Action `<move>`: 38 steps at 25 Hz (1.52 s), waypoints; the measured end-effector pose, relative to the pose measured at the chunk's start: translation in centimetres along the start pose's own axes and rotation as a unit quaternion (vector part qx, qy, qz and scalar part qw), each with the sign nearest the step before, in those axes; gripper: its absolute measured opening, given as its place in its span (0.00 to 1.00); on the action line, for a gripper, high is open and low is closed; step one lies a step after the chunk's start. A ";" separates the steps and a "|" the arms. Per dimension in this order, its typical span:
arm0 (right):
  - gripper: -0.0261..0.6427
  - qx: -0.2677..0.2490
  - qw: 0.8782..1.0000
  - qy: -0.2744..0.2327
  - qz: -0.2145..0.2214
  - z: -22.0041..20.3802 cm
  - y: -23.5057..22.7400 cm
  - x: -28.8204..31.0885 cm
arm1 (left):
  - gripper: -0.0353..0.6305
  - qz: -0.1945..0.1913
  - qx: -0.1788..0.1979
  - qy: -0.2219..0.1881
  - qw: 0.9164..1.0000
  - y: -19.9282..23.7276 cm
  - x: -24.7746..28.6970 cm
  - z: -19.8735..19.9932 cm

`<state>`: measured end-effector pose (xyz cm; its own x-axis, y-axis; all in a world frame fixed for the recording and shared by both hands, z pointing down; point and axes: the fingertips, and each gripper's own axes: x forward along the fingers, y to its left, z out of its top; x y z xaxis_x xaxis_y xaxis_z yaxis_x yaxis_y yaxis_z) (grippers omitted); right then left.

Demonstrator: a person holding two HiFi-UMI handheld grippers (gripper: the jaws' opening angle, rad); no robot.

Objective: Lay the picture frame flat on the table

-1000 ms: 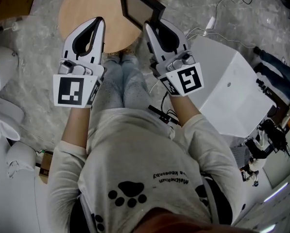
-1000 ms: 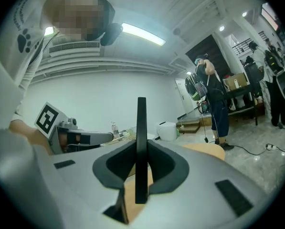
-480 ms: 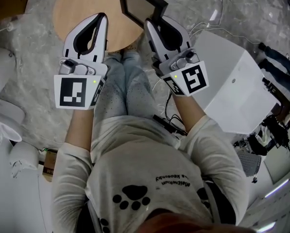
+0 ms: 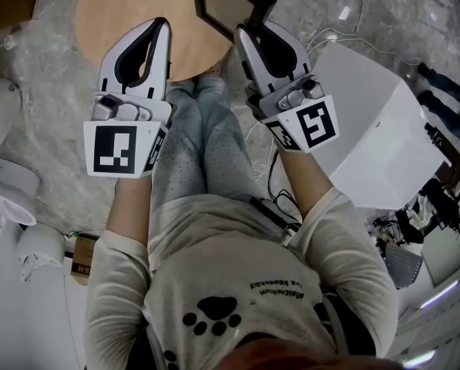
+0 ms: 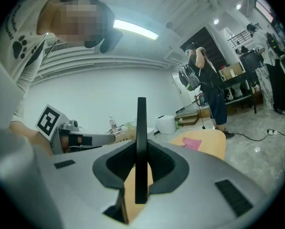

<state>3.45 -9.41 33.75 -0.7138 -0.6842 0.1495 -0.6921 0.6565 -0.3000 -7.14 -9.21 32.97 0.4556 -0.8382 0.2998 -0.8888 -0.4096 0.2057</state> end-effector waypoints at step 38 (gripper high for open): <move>0.16 0.052 0.998 0.045 0.006 -10.5 -3.3 2.4 | 0.07 -0.004 -0.005 0.073 0.997 2.4 4.3 -10.7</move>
<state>2.95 -9.86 45.01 -0.7320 -0.6419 0.2285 -0.6719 0.6247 -0.3979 -6.75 -9.95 44.67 0.4665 -0.7731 0.4299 -0.8845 -0.4129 0.2173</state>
